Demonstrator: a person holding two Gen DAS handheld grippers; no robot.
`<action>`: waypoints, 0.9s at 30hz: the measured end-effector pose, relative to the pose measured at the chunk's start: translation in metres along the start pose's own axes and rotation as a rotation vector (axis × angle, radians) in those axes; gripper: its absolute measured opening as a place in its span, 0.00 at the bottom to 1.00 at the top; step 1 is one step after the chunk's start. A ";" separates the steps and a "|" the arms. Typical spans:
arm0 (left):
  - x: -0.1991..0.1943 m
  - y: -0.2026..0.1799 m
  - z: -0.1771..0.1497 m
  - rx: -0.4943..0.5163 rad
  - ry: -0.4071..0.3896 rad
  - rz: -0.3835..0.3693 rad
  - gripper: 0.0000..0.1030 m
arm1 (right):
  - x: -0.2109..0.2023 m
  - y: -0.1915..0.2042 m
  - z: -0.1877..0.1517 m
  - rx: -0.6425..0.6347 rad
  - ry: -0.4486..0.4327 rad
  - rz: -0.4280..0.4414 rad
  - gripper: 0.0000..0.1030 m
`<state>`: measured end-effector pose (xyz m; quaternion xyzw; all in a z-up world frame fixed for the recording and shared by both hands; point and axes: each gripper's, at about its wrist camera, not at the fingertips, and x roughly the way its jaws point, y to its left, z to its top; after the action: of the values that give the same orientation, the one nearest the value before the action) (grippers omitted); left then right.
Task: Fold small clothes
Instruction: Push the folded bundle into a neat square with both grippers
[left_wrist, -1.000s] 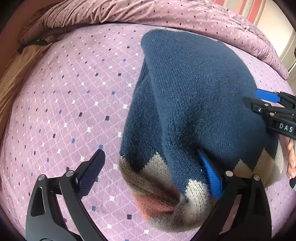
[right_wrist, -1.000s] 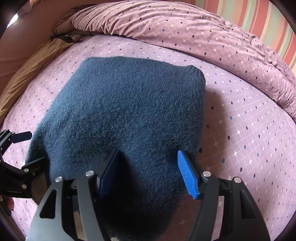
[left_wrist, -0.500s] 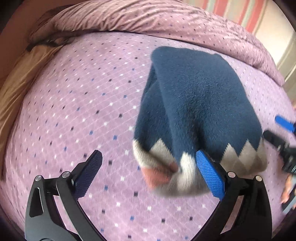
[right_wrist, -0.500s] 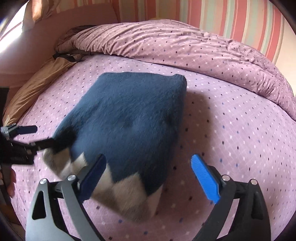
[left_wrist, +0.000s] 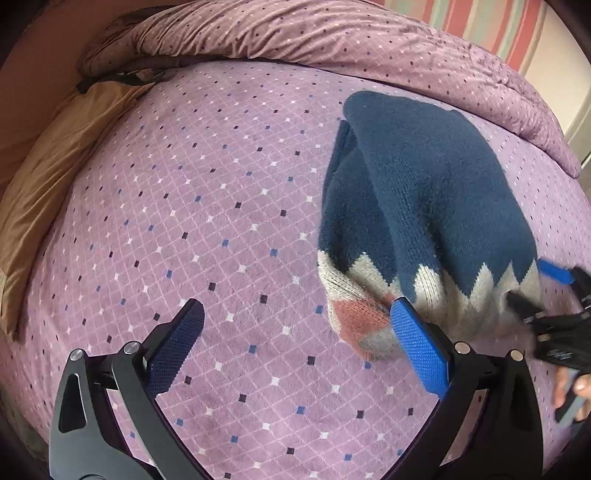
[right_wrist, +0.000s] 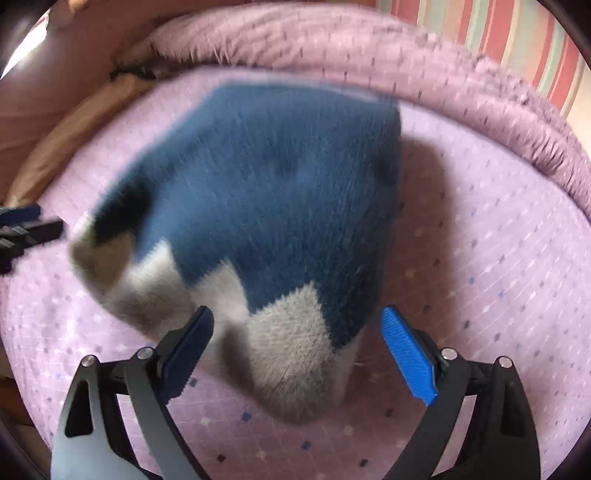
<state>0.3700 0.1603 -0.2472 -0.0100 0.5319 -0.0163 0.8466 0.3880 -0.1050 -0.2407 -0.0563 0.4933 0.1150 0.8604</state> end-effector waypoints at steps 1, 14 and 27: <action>-0.002 -0.002 0.001 0.010 -0.001 -0.003 0.97 | -0.011 0.000 0.002 0.002 -0.031 0.002 0.94; -0.004 -0.010 0.017 0.068 -0.040 -0.003 0.97 | 0.020 -0.093 0.008 0.441 0.021 0.197 0.98; 0.003 -0.005 0.018 0.103 -0.048 0.000 0.97 | 0.088 -0.083 -0.033 0.721 0.037 0.494 0.99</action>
<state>0.3875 0.1551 -0.2421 0.0331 0.5098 -0.0434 0.8586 0.4244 -0.1800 -0.3349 0.3654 0.5161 0.1369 0.7625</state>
